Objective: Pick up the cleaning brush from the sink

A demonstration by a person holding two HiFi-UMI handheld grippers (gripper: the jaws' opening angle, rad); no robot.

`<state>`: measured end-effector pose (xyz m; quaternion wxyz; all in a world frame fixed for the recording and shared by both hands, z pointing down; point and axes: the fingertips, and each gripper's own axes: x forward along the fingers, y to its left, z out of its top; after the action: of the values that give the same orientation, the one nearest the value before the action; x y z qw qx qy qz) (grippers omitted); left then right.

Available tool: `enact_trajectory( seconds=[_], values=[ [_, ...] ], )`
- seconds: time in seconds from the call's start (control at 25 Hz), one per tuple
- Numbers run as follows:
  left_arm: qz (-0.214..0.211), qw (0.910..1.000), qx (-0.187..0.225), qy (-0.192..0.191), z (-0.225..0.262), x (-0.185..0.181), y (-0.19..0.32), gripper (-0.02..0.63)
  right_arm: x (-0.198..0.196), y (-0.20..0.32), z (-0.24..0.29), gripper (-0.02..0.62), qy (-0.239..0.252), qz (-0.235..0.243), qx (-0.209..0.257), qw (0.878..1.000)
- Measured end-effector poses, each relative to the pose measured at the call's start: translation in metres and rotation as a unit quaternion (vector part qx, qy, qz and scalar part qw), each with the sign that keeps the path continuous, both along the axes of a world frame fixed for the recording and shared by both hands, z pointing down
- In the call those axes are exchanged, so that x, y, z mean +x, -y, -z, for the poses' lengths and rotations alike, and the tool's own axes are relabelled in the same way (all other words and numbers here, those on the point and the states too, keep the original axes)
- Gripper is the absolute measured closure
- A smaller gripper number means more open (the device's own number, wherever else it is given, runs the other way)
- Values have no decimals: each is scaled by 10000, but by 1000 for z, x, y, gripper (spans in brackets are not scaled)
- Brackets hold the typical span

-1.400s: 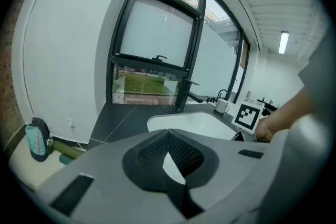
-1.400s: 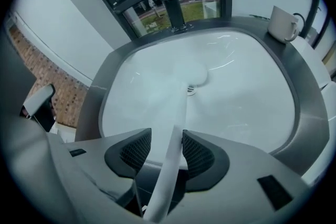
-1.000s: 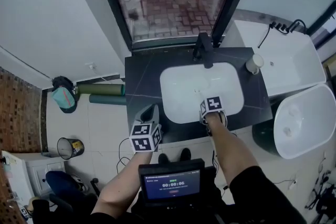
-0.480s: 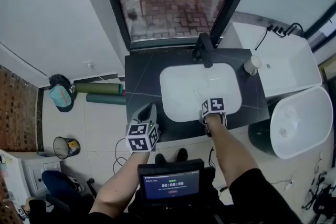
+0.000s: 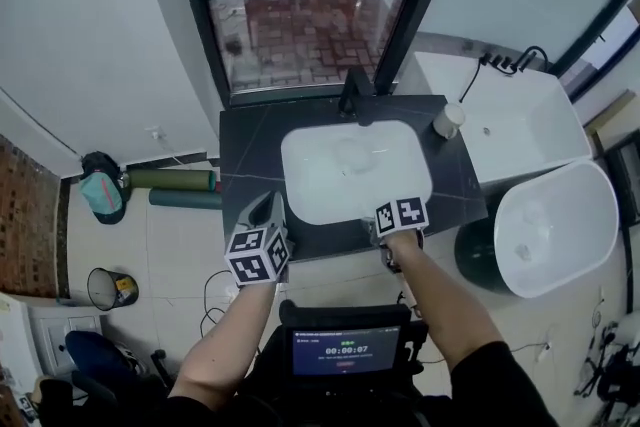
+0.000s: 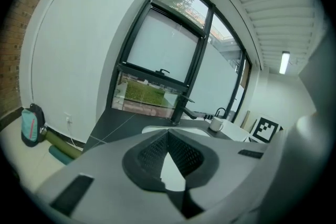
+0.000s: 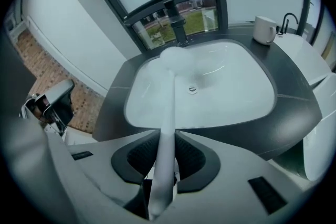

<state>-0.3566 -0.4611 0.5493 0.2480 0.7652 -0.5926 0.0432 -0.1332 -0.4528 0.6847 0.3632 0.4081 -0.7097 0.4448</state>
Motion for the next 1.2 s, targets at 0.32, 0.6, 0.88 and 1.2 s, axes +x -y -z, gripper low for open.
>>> enact_trajectory(
  seconds=[0.32,0.6,0.88,1.2],
  values=[
    [492,9980,259,308,45,100,-90,604,64,-77,64,534,809,873,882,9890],
    [725,9930,771,518,105,172,-171,604,116,-141,159,535,1497,1359,1988,9590],
    [692,9848,1478,593,160,194,-250,604,143,-210,230,534,1782,1173,3124,9257],
    [447,9866,1509,434,165,190,-312,604,152,-277,267,534,2045,584,3906,8957]
  ],
)
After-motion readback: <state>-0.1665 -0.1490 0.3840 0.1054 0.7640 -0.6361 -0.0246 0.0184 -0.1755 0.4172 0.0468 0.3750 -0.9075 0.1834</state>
